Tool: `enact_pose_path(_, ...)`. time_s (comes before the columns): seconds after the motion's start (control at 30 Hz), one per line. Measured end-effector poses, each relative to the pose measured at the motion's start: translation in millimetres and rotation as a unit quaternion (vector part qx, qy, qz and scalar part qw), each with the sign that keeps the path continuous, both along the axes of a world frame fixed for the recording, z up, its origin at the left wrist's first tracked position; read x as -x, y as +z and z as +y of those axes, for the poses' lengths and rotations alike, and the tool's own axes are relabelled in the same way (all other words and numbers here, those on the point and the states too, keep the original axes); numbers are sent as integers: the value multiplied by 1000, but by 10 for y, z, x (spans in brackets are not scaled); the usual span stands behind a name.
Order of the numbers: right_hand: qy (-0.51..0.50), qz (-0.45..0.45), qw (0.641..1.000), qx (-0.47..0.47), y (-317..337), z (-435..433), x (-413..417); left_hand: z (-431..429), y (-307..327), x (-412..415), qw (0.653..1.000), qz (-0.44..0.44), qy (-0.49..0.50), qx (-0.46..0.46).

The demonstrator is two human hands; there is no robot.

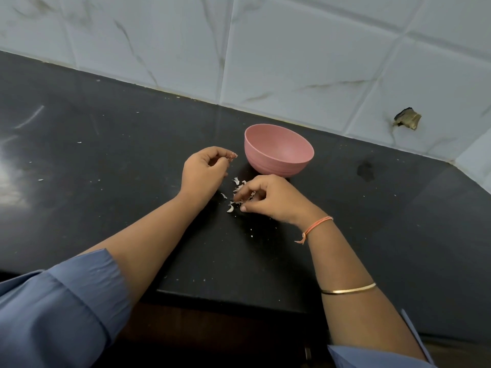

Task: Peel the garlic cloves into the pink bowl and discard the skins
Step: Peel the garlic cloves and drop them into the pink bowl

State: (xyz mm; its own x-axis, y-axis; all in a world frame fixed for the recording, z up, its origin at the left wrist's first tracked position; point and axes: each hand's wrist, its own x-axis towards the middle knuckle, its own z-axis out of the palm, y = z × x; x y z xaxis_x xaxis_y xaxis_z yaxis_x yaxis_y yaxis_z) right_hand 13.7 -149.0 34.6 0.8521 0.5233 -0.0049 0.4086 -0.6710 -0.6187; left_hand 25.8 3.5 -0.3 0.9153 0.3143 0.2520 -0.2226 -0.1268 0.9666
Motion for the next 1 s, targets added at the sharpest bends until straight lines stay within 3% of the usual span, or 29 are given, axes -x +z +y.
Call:
enact_pose_path(0.33, 34, -72, 997, 14, -169, 65, 5, -8, 7, 4, 1000, -4, -4, -4)
enact_pose_path(0.47, -12, -80, 991, -106, -192, 55, 29, -5, 7, 2, 1000, -3, -15, -6)
enact_pose_path(0.57, -87, -59, 948, -301, -142, -1, 32, -13, 26, 19, 1000, -2, -28, -6)
enact_pose_path(0.63, -138, -36, 915, -378, -116, -57, 20, -28, 40, 46, 999, -3, -46, -6)
enact_pose_path(0.77, -187, 10, 890, -415, -124, -119, -1, -34, 25, 73, 994, -24, -78, -66)
enact_pose_path(1.0, -205, 31, 889, -408, -117, -122, 17, -31, 30, 80, 992, -15, -73, -99)
